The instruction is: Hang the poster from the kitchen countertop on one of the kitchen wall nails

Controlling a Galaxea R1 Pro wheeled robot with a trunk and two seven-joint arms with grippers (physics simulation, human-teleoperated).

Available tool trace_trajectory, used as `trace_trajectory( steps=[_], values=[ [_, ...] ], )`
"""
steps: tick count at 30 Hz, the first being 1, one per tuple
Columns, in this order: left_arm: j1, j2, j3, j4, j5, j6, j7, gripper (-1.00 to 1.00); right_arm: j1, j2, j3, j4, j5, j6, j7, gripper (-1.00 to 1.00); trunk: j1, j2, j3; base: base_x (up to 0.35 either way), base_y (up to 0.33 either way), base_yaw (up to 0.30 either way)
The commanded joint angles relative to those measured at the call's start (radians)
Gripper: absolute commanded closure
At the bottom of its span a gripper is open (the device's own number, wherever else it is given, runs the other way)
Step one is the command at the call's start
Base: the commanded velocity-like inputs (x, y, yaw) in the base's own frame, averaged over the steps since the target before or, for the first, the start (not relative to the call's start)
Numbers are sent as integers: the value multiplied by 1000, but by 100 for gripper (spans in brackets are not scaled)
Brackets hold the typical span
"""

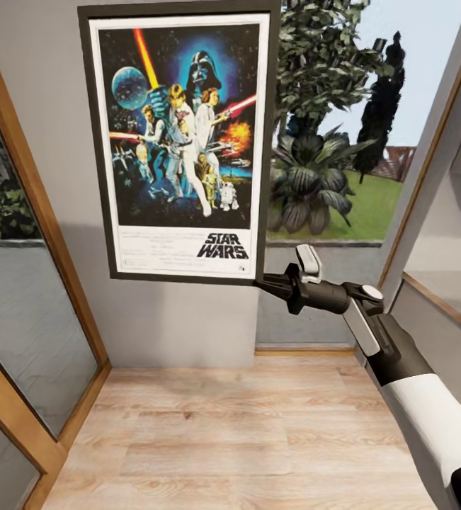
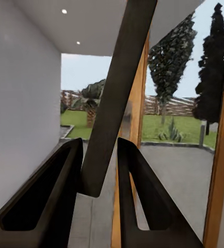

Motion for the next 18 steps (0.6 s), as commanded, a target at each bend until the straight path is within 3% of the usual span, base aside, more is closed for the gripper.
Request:
trace_trajectory(
  steps=[1, 8, 18],
  values=[
    [-1, 1, -8, 0, 8, -5, -1, -100, -1, 3, 2, 0, -9, 11, 1, 100, 1, -2, -2, 26, 22, 0],
    [-1, 1, -8, 1, 8, -5, -1, -100, -1, 25, 2, 0, -8, 10, 0, 100, 1, -2, -2, 116, 106, 0],
    [-1, 2, -7, 1, 8, -5, -1, -100, -7, 29, 1, 0, -7, 9, -1, 100, 1, -2, -2, 101, 29, 0]
  ],
)
